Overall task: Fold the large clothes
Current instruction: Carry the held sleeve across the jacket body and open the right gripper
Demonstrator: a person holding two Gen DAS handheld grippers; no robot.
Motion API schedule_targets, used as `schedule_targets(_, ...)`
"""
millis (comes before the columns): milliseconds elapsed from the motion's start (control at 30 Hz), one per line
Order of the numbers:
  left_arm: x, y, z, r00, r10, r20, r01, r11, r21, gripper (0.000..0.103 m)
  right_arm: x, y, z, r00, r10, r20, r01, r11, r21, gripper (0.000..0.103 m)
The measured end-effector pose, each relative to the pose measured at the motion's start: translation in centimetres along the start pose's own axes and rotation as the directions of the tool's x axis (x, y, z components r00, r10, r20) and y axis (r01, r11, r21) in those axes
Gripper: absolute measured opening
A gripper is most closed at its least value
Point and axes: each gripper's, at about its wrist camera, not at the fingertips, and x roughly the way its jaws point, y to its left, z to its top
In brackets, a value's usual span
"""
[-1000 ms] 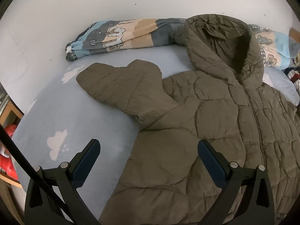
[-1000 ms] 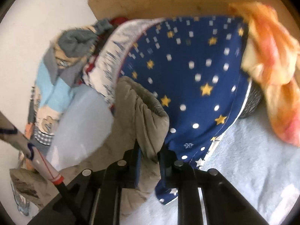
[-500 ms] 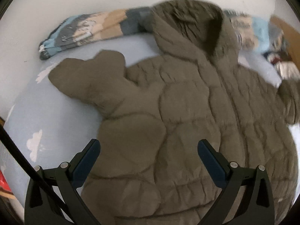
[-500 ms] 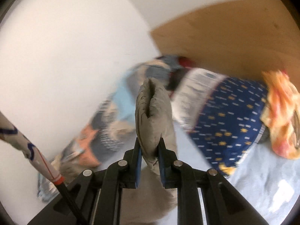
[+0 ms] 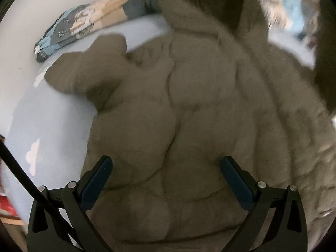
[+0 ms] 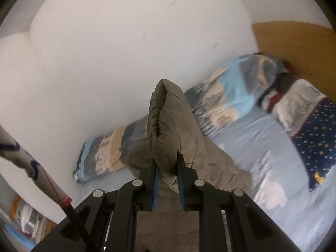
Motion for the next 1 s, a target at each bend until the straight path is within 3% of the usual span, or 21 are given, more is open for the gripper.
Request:
schedule_targets(100, -0.9, 0.9, 1.0, 0.996, 0.055, 0.069, -0.054, 0.998, -0.017, 0.103, 3.1, 2.7, -2.0, 0.998, 0.015, -0.059, -0.017, 0.999, -0.034, 0.017)
schedule_targets(233, 2.6, 2.2, 0.9, 0.996, 0.026, -0.083, -0.032, 0.998, -0.063, 0.103, 7.2, 5.3, -4.6, 0.991, 0.033, -0.133, -0.041, 0.997, -0.062, 0.017)
schedule_targets(333, 3.3, 2.6, 0.8, 0.994, 0.002, -0.111, -0.011, 0.997, -0.082, 0.103, 10.4, 6.6, -6.3, 0.982, 0.036, -0.187, -0.052, 0.995, -0.081, 0.017)
schedule_targets(667, -0.1, 7.9, 1.8, 0.998, -0.061, -0.001, 0.059, 0.967, -0.247, 0.103, 19.6, 8.9, -13.1, 0.937, -0.01, -0.35, -0.044, 0.988, -0.145, 0.017)
schedule_targets(1000, -0.2, 11.1, 2.2, 0.998, -0.062, 0.011, 0.062, 0.931, -0.359, 0.103, 26.3, 8.7, -20.8, 0.871, -0.025, -0.49, -0.042, 0.991, -0.125, 0.018)
